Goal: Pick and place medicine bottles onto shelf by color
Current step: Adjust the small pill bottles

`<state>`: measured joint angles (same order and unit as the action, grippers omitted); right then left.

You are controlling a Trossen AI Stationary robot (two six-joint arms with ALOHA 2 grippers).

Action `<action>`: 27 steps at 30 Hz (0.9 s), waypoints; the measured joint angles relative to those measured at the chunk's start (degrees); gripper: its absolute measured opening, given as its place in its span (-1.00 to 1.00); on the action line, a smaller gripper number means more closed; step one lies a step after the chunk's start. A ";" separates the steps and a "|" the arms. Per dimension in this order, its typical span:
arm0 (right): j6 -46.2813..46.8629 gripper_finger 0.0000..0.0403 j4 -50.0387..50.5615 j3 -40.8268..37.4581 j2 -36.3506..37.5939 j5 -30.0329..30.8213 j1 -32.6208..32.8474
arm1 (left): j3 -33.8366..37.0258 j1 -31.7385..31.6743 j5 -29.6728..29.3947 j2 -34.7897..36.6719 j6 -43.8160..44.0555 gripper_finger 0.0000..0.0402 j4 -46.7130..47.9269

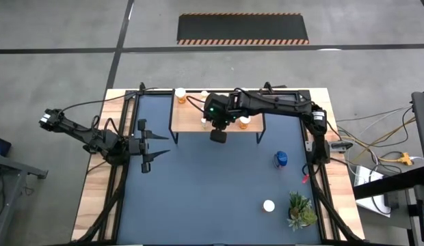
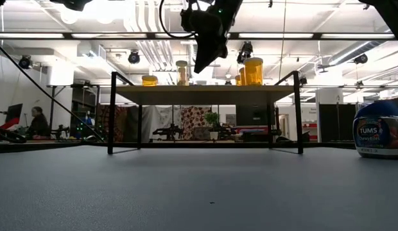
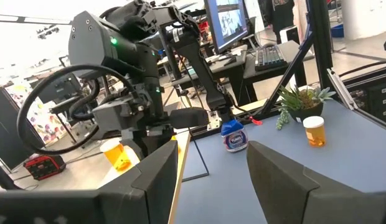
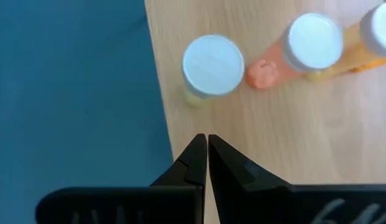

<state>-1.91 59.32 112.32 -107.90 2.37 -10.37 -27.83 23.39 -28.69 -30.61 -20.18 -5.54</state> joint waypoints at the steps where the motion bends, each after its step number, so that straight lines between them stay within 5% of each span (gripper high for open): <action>1: -0.02 -0.96 -0.12 -0.20 0.00 -0.21 0.00 | 0.00 0.00 0.00 0.00 0.00 -0.12 0.00; 9: 0.41 -0.96 -3.50 -2.80 -0.02 -5.41 0.00 | 0.00 0.00 0.00 0.00 0.00 -0.12 -0.01; 27: -1.72 -0.96 -11.14 -3.85 -0.04 -5.35 -0.02 | 0.01 -0.01 -0.01 -0.13 0.00 -0.12 -0.02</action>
<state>-3.63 48.17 108.47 -107.94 -2.98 -10.39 -27.82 23.38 -28.70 -30.74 -20.18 -5.56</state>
